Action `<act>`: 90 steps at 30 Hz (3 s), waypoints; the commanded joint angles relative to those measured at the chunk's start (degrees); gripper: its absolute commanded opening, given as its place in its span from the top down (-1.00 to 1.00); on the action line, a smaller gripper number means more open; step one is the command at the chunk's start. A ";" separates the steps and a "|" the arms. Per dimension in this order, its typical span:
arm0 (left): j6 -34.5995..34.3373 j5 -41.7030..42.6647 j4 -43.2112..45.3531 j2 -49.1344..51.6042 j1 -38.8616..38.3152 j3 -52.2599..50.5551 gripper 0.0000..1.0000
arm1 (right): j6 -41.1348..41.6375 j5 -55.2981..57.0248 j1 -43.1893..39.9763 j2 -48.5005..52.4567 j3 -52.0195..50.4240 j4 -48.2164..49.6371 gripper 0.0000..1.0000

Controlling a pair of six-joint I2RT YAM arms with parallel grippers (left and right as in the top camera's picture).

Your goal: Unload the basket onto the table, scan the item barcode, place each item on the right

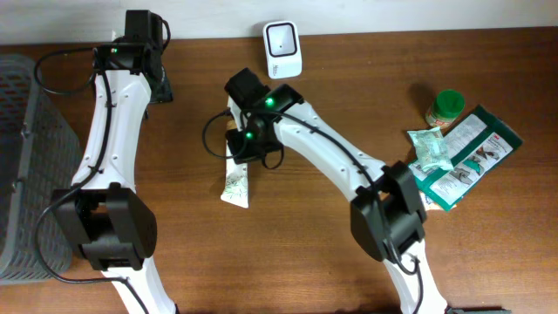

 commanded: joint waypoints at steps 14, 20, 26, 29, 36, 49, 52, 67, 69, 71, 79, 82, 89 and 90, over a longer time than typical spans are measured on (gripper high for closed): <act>0.07 -0.57 -0.02 -0.46 0.04 0.20 -0.98 | 2.21 1.99 -7.21 8.85 -2.03 -1.86 0.91; 0.07 -0.59 -0.04 -0.46 0.04 0.20 -0.98 | 0.98 4.76 -8.94 8.92 -2.05 -4.17 0.84; 0.07 -0.57 -0.02 -0.46 0.04 0.20 -0.98 | -12.15 -11.56 -10.36 5.31 1.70 -5.81 -0.43; 0.07 -0.59 -0.04 -0.46 0.04 0.20 -0.99 | -14.69 -12.28 -9.33 2.49 2.40 -7.28 -0.90; 0.09 -0.57 -0.02 -0.46 0.04 0.20 -0.98 | -14.45 -11.23 -5.79 7.48 1.79 -7.61 -0.97; 0.07 -0.59 -0.02 -0.46 0.04 0.20 -0.98 | -10.75 -7.30 -5.38 11.65 1.57 -6.99 0.13; 0.07 -0.59 -0.02 -0.46 0.04 0.20 -0.98 | -10.75 -7.34 -5.38 11.65 1.57 -6.84 0.46; 0.07 -0.59 -0.02 -0.46 0.04 0.20 -0.98 | -27.28 -27.89 -13.46 9.57 1.60 -12.17 0.92; 0.07 -0.59 -0.02 -0.46 0.04 0.20 -0.98 | -31.67 -28.70 -14.69 4.57 1.62 -12.61 0.91; 0.07 -0.57 -0.04 -0.46 0.04 0.20 -0.98 | -35.82 -30.38 -15.72 -2.12 1.62 -14.53 0.91; 0.09 -0.57 -0.02 -0.46 0.04 0.20 -0.98 | -39.01 -36.15 -20.50 -22.43 1.62 -20.11 0.92; 0.07 -0.59 -0.02 -0.46 0.04 0.20 -0.98 | -43.34 -41.29 -22.18 -24.76 1.62 -19.58 0.91; 0.07 0.72 -0.02 -0.46 0.04 0.20 -0.98 | -39.43 -20.26 -20.74 -15.58 1.57 -22.32 0.12; 0.07 0.72 -0.02 -0.46 0.04 0.20 -0.99 | -36.83 -17.77 -20.09 -13.38 1.55 -23.06 0.00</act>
